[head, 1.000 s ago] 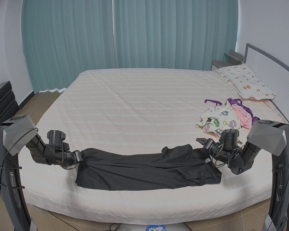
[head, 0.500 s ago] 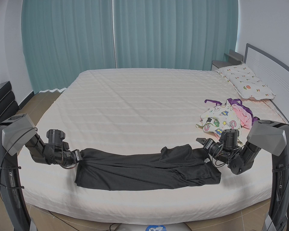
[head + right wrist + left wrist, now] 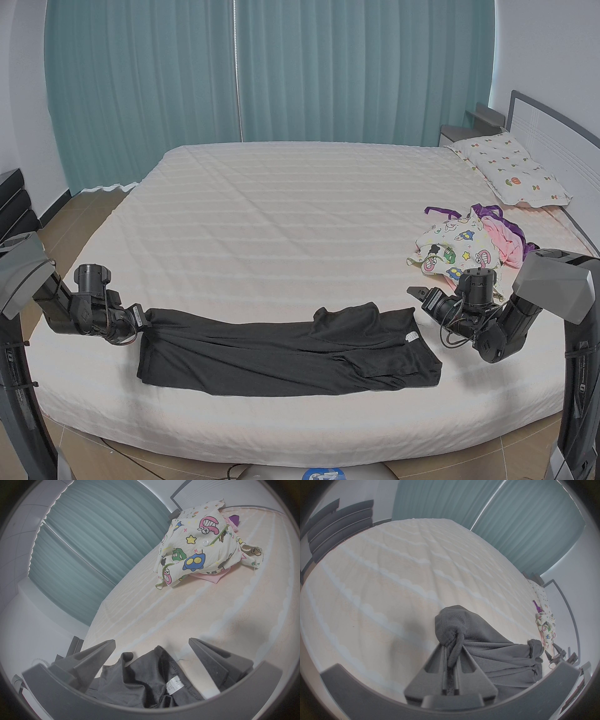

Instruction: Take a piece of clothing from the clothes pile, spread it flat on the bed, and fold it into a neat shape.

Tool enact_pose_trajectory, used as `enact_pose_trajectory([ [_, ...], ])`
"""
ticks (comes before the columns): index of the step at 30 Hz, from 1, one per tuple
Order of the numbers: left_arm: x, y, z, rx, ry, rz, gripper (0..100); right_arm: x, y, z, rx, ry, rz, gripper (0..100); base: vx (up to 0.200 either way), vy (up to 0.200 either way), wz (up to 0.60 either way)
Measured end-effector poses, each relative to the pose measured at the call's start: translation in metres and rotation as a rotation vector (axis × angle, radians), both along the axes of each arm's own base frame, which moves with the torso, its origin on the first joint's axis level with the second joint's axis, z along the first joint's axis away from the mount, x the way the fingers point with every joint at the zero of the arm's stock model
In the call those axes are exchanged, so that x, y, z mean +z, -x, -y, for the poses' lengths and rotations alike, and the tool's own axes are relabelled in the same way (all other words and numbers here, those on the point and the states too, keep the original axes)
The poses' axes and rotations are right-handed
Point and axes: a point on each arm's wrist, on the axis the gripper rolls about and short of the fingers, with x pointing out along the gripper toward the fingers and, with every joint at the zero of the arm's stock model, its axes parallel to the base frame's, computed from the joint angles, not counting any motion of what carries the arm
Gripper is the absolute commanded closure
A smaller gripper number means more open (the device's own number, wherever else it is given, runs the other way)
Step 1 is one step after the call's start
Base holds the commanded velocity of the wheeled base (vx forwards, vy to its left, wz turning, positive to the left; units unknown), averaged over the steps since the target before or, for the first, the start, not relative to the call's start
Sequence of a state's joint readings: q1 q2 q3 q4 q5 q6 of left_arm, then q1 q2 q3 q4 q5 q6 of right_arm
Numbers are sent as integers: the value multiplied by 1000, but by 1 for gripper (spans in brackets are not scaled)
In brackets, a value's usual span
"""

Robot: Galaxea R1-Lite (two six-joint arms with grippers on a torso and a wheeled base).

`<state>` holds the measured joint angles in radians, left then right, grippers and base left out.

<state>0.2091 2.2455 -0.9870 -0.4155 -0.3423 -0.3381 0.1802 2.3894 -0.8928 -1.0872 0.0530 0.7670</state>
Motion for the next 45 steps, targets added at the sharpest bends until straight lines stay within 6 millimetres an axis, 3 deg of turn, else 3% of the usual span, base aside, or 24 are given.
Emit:
enact_pose_trajectory([
  [5, 12, 5, -23, 40, 20, 14, 100, 0, 0, 0, 1, 0, 0, 0, 0, 0, 0],
  [12, 24, 11, -32, 92, 40, 5, 100, 0, 0, 0, 0, 0, -1, 0, 0, 0, 0],
  [17, 32, 11, -12, 75, 58, -6, 100, 0, 0, 0, 0, 0, -1, 0, 0, 0, 0],
  [29, 56, 18, 49, 24, 53, -25, 100, 0, 1, -1, 1, 1, 0, 0, 0, -200, 0],
  [45, 63, 23, 91, -18, 43, -41, 100, 1, 1, -1, 2, 2, 0, 0, 0, -200, 0],
])
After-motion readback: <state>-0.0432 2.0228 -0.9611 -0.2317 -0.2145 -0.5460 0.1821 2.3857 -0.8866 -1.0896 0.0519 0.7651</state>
